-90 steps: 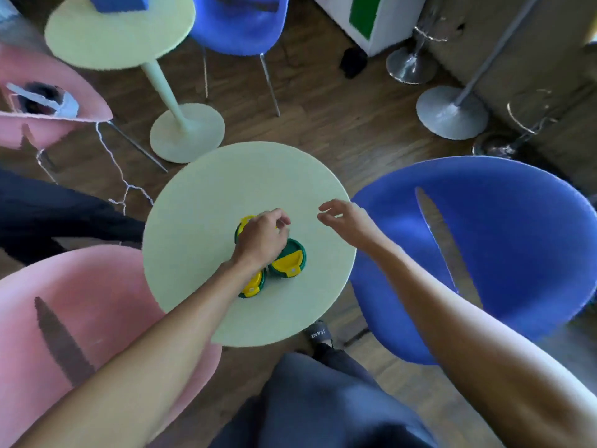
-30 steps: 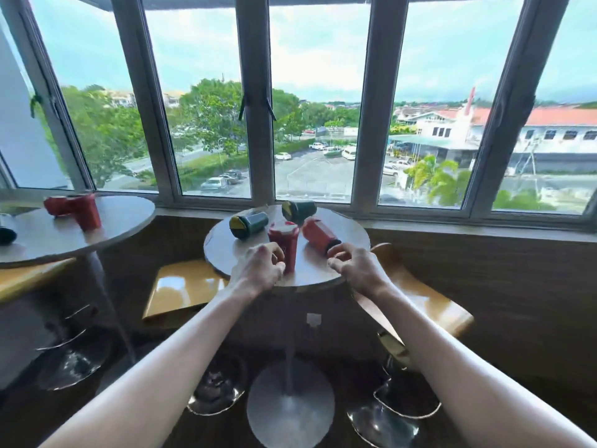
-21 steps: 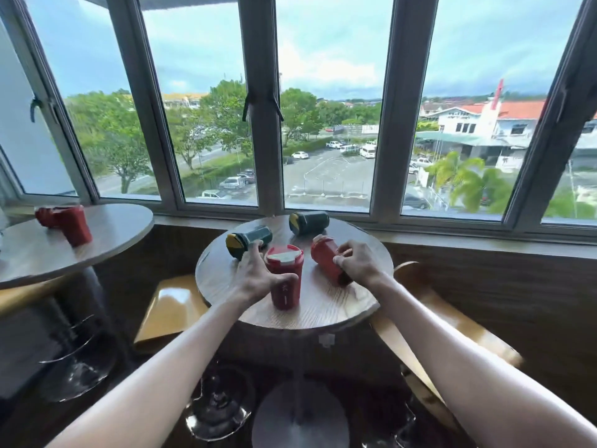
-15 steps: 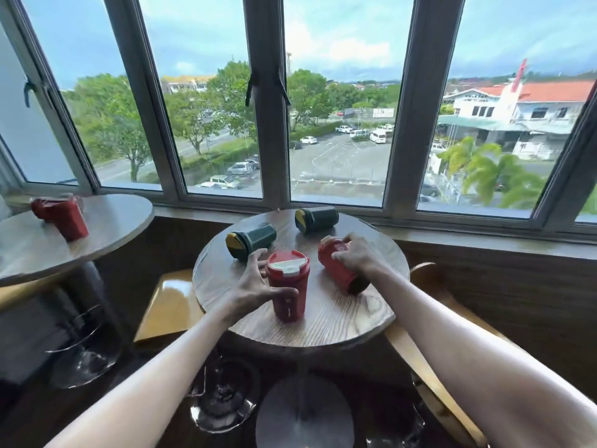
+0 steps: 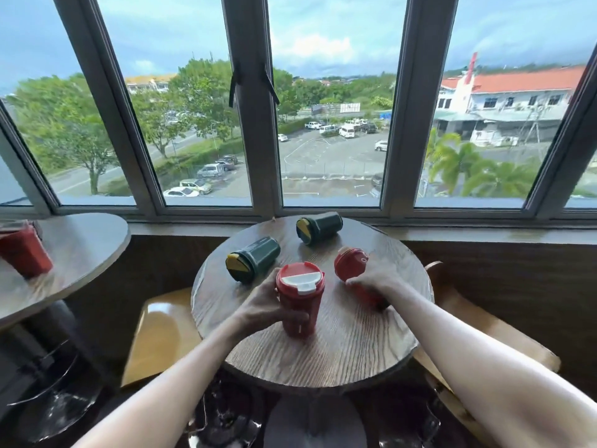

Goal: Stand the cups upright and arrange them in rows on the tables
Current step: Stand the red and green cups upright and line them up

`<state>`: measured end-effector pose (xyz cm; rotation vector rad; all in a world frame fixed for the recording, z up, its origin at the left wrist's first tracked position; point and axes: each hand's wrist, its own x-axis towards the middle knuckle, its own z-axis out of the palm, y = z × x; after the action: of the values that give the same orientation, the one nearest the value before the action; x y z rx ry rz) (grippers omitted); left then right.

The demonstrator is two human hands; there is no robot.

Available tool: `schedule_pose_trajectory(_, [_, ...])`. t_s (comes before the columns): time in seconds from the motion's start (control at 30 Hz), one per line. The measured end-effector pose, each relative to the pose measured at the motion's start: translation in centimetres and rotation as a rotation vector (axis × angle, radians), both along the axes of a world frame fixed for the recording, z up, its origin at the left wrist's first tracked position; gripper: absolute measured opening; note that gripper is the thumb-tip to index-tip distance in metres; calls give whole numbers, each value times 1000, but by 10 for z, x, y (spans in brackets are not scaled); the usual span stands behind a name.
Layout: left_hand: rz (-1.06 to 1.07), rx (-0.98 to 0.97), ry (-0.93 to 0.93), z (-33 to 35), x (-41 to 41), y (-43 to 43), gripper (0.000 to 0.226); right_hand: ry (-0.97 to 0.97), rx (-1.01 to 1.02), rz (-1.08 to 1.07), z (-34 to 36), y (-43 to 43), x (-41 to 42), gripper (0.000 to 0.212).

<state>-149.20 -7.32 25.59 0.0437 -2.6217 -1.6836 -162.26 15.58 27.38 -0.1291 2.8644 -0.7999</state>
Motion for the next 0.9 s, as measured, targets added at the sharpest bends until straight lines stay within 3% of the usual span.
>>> schedule_pose_trajectory(0.2, [-79, 47, -35, 5, -23, -24, 85, -71, -2, -78, -13, -5, -2, 90])
schedule_pose_trajectory(0.7, [-178, 166, -160, 13, -56, -40, 78, 36, 98, -47, -24, -10, -13, 103])
schedule_pose_trajectory(0.8, [-172, 169, -162, 12, -63, -40, 77, 95, 24, -70, -24, -10, -14, 99])
schedule_pose_trajectory(0.9, [-183, 168, -163, 13, -65, -39, 78, 151, -264, -36, -25, -7, -16, 86])
